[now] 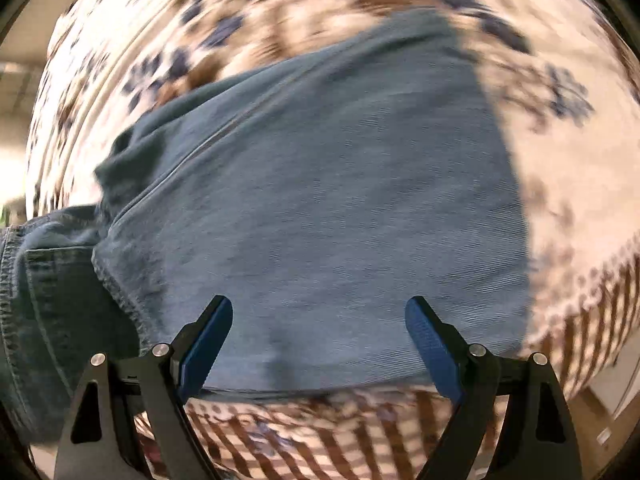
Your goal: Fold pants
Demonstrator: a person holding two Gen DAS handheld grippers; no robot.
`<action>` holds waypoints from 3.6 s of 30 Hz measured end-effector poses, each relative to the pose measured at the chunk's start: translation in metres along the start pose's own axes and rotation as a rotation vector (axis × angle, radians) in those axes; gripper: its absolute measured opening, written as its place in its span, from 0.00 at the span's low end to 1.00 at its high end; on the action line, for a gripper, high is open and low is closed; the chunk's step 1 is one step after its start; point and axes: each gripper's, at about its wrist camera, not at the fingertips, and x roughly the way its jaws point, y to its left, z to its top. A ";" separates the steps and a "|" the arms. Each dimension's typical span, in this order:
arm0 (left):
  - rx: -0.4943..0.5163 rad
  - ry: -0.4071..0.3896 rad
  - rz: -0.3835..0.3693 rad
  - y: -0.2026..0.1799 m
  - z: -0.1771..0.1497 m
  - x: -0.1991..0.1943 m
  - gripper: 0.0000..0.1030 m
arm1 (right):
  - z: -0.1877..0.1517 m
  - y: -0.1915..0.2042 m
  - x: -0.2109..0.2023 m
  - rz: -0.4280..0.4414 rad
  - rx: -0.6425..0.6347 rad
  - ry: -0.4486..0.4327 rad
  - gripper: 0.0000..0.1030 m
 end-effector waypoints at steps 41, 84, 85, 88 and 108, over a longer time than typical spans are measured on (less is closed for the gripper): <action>0.187 0.171 0.495 -0.004 -0.025 0.056 0.94 | 0.037 -0.044 -0.010 0.334 -0.198 0.048 0.91; 0.048 0.346 0.014 -0.013 0.080 0.230 0.06 | 0.049 -0.225 -0.051 0.068 -0.001 -0.005 0.63; -0.056 0.320 0.006 0.007 0.088 0.227 0.06 | 0.046 -0.220 -0.054 0.030 -0.045 -0.018 0.63; -0.289 0.333 -0.116 0.049 0.101 0.224 0.07 | 0.042 -0.207 -0.060 -0.039 -0.092 -0.039 0.63; 0.165 0.526 -0.064 -0.042 0.030 0.266 0.34 | -0.040 -0.222 -0.047 0.274 0.410 -0.049 0.42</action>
